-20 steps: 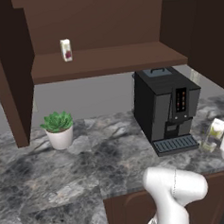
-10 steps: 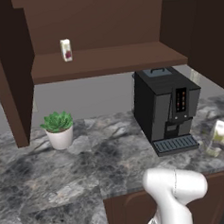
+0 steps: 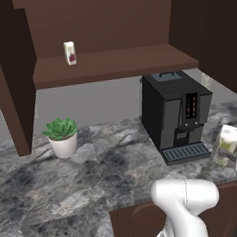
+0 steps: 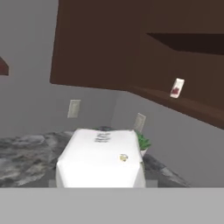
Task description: Sort all alcoholic drinks to one cabinet, and non-alcoholic drinks to the other.
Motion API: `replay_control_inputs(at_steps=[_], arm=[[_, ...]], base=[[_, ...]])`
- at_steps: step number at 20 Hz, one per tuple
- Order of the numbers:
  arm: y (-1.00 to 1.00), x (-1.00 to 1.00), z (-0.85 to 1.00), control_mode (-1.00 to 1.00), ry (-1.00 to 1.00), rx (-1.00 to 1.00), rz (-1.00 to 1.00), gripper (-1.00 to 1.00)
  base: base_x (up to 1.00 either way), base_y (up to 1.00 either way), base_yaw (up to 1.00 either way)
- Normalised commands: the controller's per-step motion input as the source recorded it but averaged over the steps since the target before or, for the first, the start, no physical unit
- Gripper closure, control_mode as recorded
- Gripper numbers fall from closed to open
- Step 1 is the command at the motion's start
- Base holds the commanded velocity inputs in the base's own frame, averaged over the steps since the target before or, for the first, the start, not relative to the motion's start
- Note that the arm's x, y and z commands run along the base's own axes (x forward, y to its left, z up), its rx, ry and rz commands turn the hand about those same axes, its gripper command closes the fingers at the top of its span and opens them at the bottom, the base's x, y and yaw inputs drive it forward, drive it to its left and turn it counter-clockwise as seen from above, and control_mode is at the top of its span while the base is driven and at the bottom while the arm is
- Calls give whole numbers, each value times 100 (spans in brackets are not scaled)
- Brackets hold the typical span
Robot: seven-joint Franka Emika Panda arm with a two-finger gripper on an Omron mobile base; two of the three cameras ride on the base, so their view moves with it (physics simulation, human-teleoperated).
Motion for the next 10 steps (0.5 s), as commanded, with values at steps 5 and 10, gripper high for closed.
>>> replay_control_inputs(at_steps=[5,10], arm=[[53,-7,9,-100,-4,-1,-14,100],[48,1,8,-100,0,0,-17,100]], base=[[0,0,0],[0,0,0]])
